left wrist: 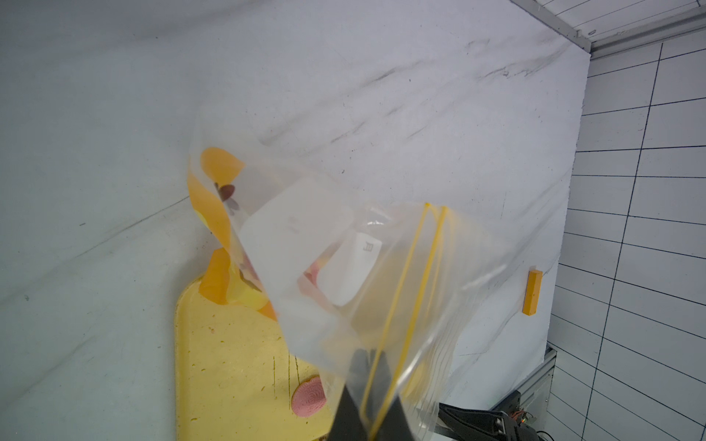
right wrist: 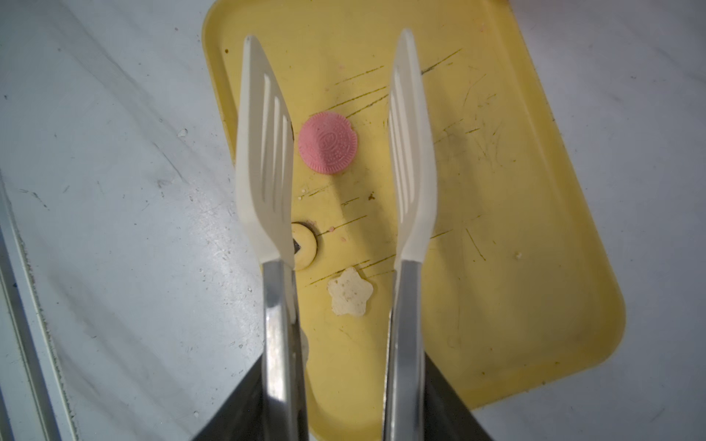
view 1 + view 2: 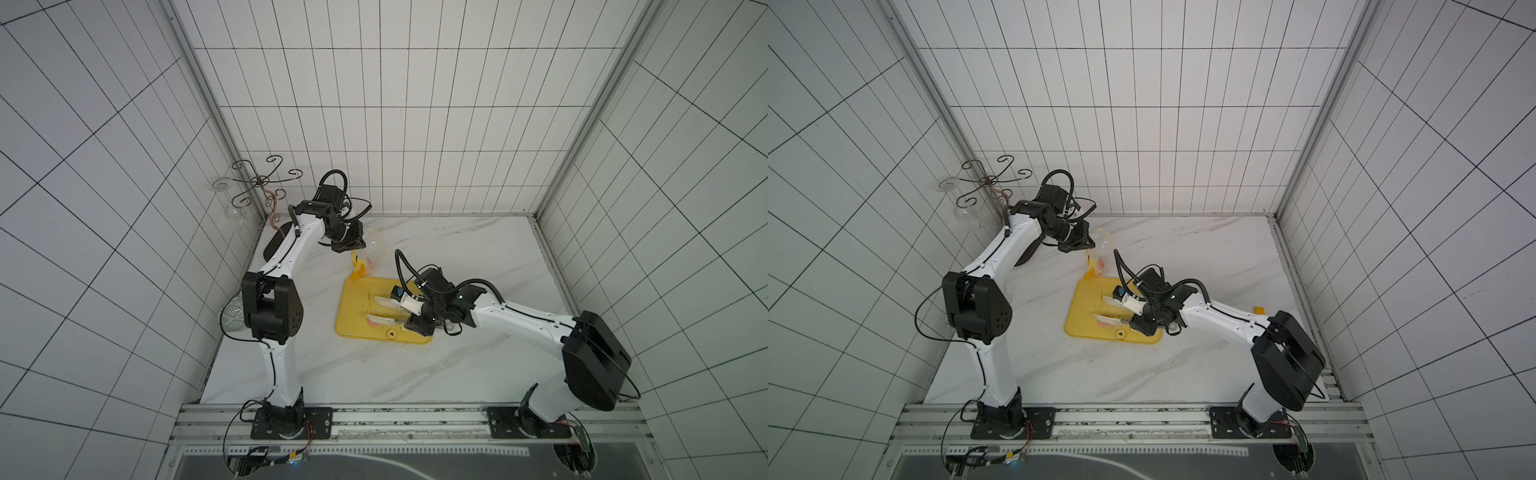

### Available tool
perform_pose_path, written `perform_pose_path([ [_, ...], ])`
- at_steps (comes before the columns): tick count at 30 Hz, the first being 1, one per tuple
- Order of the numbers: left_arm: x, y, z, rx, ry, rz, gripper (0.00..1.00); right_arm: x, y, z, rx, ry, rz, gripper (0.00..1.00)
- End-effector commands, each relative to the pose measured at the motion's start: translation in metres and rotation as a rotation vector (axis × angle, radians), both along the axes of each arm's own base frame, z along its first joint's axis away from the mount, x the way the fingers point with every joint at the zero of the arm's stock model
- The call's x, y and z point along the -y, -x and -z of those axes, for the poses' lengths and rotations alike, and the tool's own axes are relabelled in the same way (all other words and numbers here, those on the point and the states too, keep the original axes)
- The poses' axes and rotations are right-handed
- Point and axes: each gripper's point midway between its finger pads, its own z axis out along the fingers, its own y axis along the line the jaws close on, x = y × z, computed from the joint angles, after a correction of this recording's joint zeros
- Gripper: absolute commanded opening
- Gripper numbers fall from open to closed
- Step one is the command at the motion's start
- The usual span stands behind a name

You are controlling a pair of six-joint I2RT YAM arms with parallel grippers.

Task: Put the cookies into a resealable bag to prevent moisture
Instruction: Pick up the cookie from the tray.

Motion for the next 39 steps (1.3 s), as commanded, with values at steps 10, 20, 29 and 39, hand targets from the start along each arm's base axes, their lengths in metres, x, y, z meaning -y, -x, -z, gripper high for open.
perform_pose_path([
  [10,-0.003,0.001,0.002,0.003,-0.004,0.008,0.0,-0.011,0.0,0.02,0.013,0.028,-0.04,0.54],
  [20,-0.003,0.002,0.002,0.0,-0.005,0.011,0.0,-0.006,0.005,0.035,-0.006,0.08,-0.05,0.53],
  [29,-0.002,0.002,0.004,-0.003,-0.005,0.014,0.0,-0.005,0.012,0.039,-0.015,0.121,-0.071,0.53],
  [39,-0.002,0.002,0.005,-0.003,-0.009,0.018,0.0,-0.002,0.008,0.04,-0.018,0.147,-0.046,0.45],
])
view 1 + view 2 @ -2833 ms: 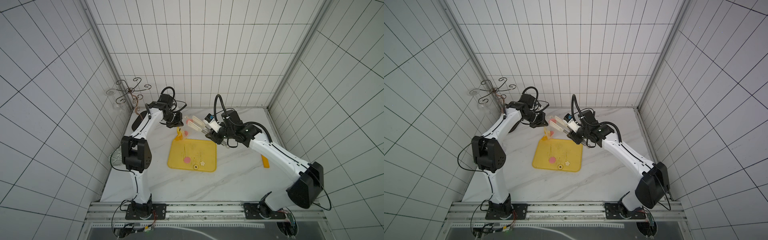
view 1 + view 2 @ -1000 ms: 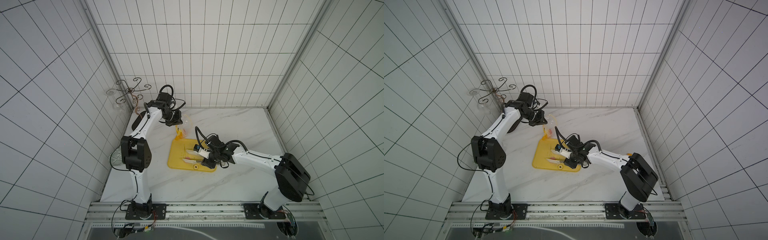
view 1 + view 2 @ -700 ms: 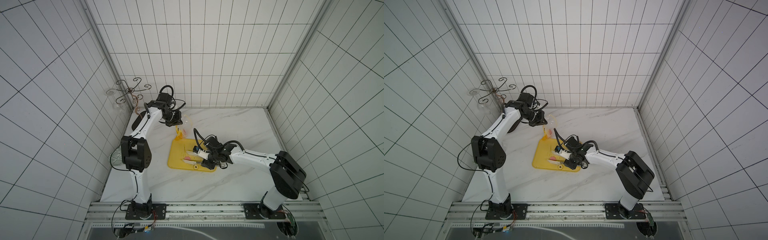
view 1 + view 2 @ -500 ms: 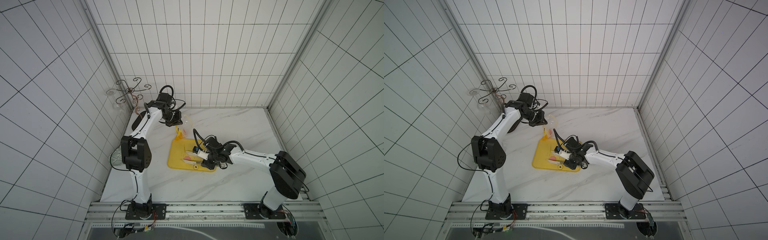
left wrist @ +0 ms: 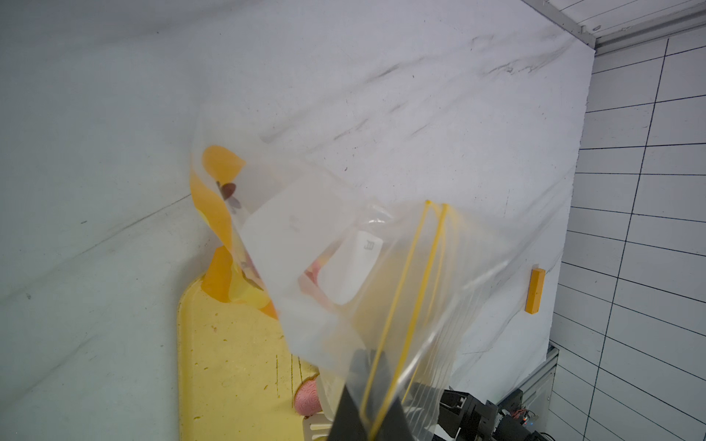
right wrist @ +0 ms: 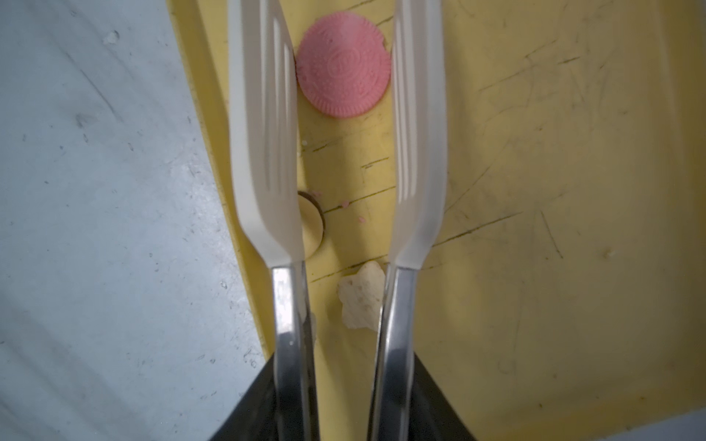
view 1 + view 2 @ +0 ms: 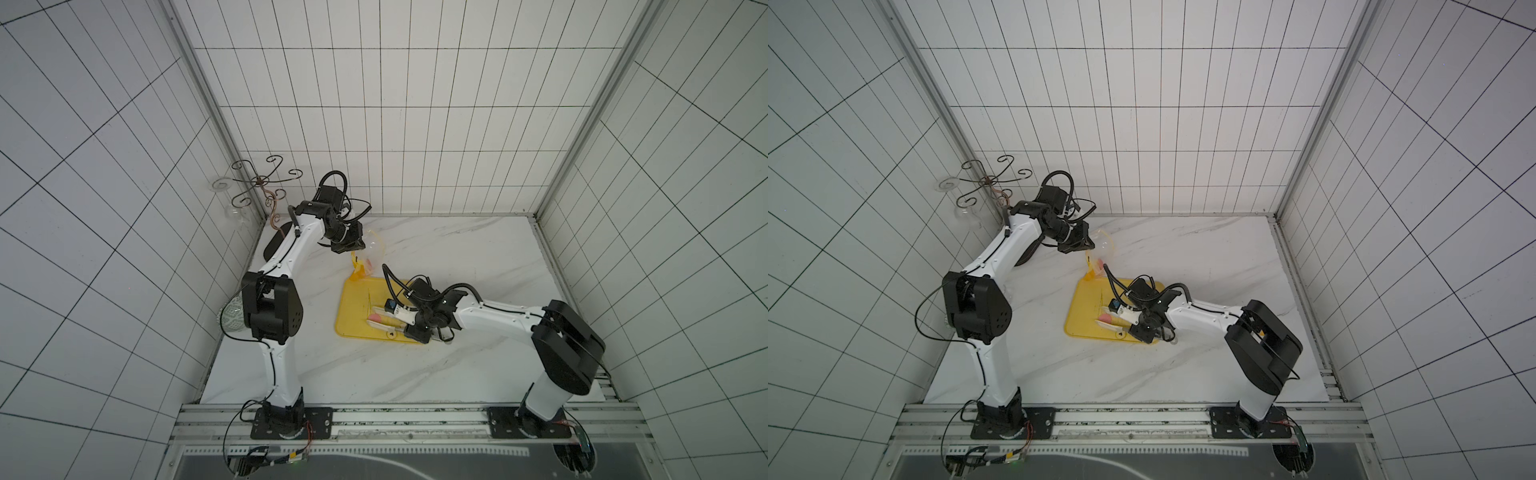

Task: Put the cookies into a resealable bag to prevent moisture
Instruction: Pick up the cookie from the tray.

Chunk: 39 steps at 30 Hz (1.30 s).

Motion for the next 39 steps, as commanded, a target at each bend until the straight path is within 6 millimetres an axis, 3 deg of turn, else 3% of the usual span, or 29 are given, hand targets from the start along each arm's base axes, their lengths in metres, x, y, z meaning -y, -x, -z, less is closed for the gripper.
perform_pose_path([
  [1,-0.001,0.001,0.002,0.002,-0.005,0.013,0.0,-0.005,-0.003,-0.01,0.019,-0.003,-0.011,0.44],
  [13,-0.001,0.001,0.002,0.001,-0.006,0.014,0.0,-0.001,-0.011,-0.043,0.059,-0.072,0.046,0.43],
  [22,-0.001,0.001,0.004,-0.001,-0.012,0.013,0.0,0.026,-0.025,-0.087,0.123,-0.127,0.144,0.43],
  [26,0.001,0.002,0.005,-0.004,-0.013,0.016,0.0,0.039,-0.04,-0.132,0.175,-0.198,0.205,0.43],
  [31,0.002,0.001,0.005,-0.004,-0.011,0.018,0.0,0.036,-0.062,-0.201,0.263,-0.328,0.227,0.43],
  [34,0.003,0.0,0.003,0.0,-0.008,0.018,0.0,0.028,-0.074,-0.226,0.297,-0.372,0.221,0.43],
  [39,0.005,0.001,0.002,-0.001,-0.003,0.023,0.0,0.007,-0.098,-0.248,0.333,-0.424,0.19,0.44],
])
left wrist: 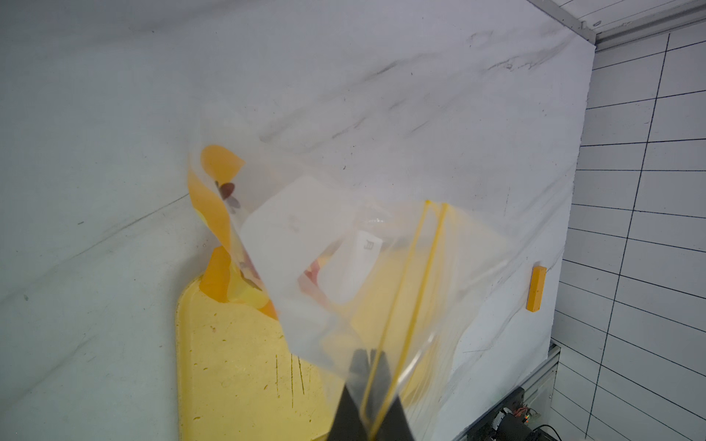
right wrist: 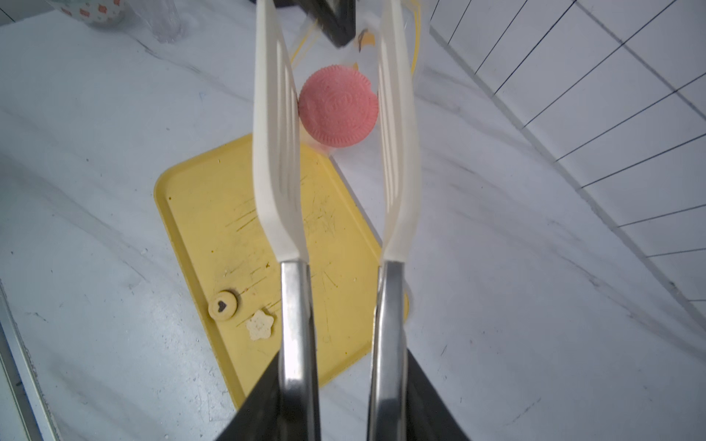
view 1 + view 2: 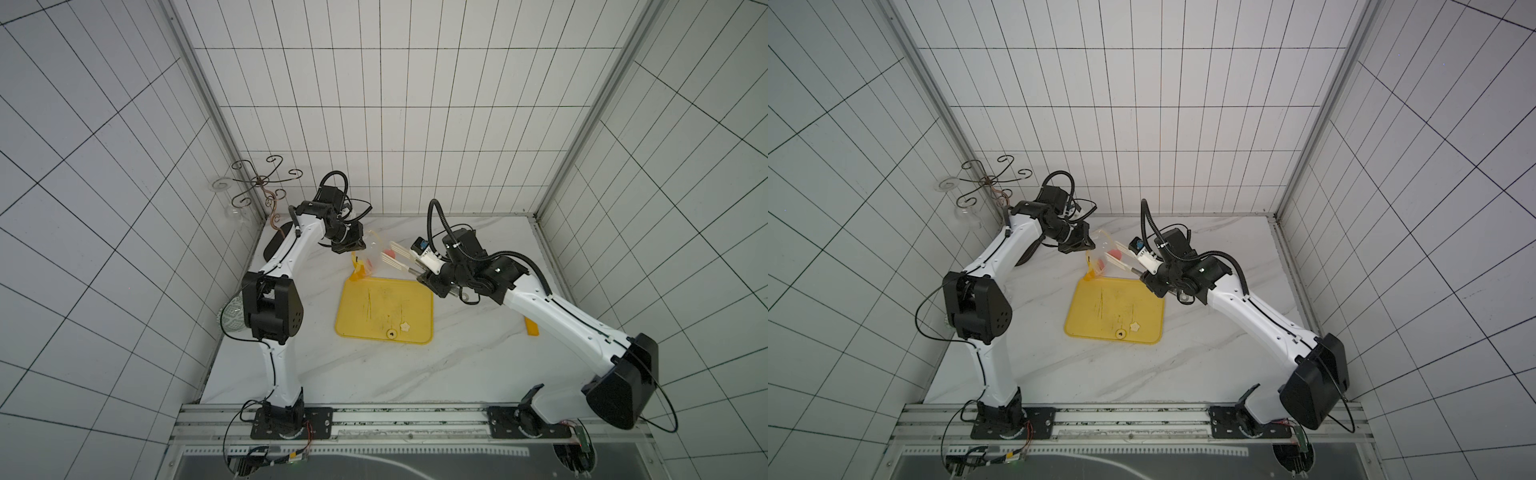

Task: Put the cookies into a resealable bag to prevent moisture
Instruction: Place the cookie in the ziploc bag.

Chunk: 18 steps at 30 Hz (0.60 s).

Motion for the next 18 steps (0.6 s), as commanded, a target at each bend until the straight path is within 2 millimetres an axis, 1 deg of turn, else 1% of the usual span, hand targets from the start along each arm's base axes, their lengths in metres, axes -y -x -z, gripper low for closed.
perform_pose_path([
  [1,0.003,0.0,0.0,0.002,0.001,0.014,0.0,-0.024,-0.022,-0.045,0.078,-0.088,-0.046,0.44],
  [5,0.003,0.002,-0.007,0.015,0.009,0.016,0.0,-0.037,-0.036,-0.031,0.055,-0.076,-0.057,0.44],
  [9,-0.003,0.004,-0.012,0.017,0.02,0.002,0.0,-0.038,-0.053,-0.013,0.044,-0.048,-0.041,0.45],
  [10,-0.003,0.005,-0.013,0.021,0.023,0.006,0.0,-0.04,-0.056,-0.011,0.04,-0.049,-0.042,0.45],
  [14,0.001,0.008,-0.014,0.016,0.047,0.014,0.0,-0.045,-0.057,-0.008,0.031,-0.059,-0.058,0.48],
  [18,-0.003,0.008,-0.011,0.009,0.043,0.011,0.0,-0.039,-0.051,-0.014,0.044,-0.076,-0.057,0.55],
])
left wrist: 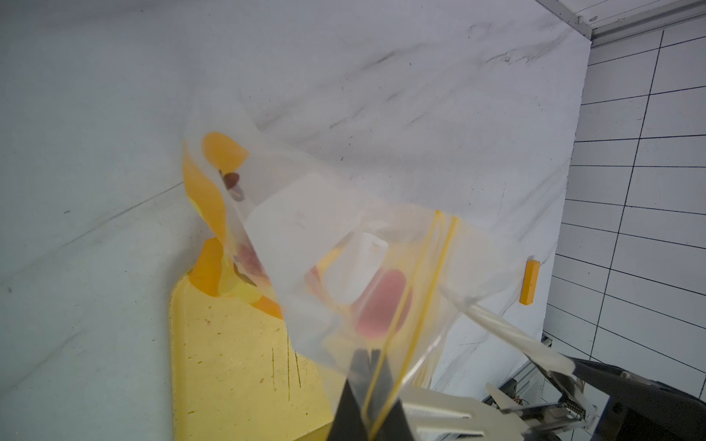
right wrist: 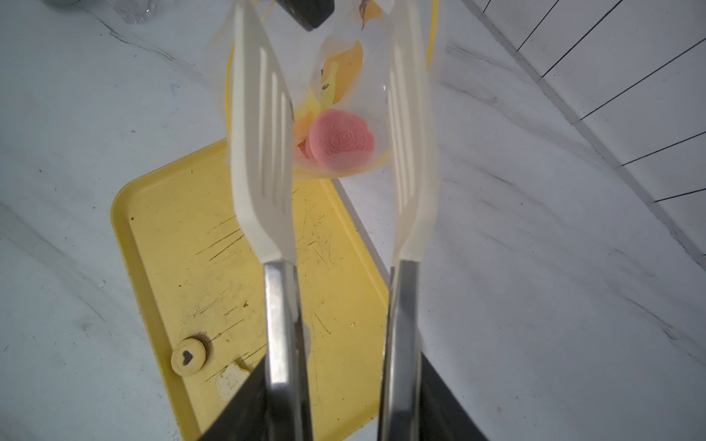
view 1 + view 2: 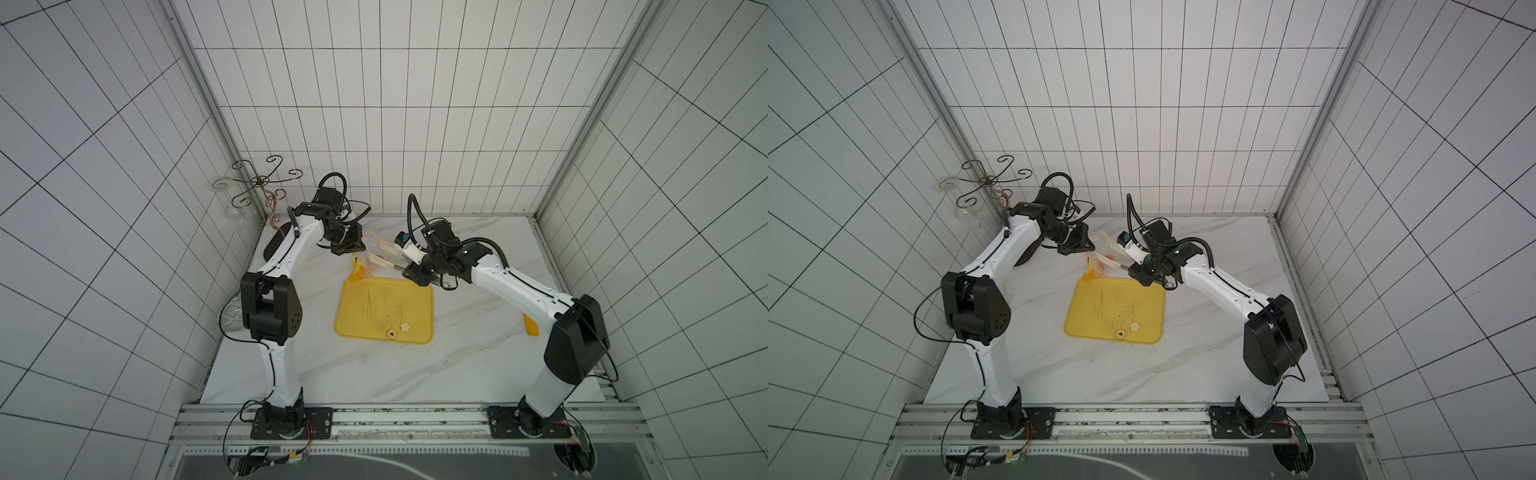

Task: Put the cookies into a resealable bag to prevent moisture
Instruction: Place the cookie in the ziploc bag, then pick up the cookie from the tray.

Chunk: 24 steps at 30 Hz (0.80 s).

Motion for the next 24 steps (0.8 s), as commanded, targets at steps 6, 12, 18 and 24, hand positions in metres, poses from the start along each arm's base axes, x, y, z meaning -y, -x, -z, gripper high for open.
perform_pose_path([
  [6,0.0,0.0,-0.013,0.037,0.012,0.005,0.0,0.005,0.014,-0.072,0.122,-0.139,-0.024,0.58],
  [12,-0.002,-0.006,-0.008,0.033,-0.007,-0.004,0.0,0.044,0.075,-0.033,0.046,-0.06,-0.067,0.56],
  [18,0.003,-0.01,-0.009,0.037,-0.01,-0.001,0.0,0.066,0.127,0.025,-0.025,0.063,-0.125,0.56],
  [24,0.002,-0.006,-0.005,0.026,-0.024,-0.002,0.0,0.085,0.152,0.081,-0.075,0.175,-0.16,0.55],
])
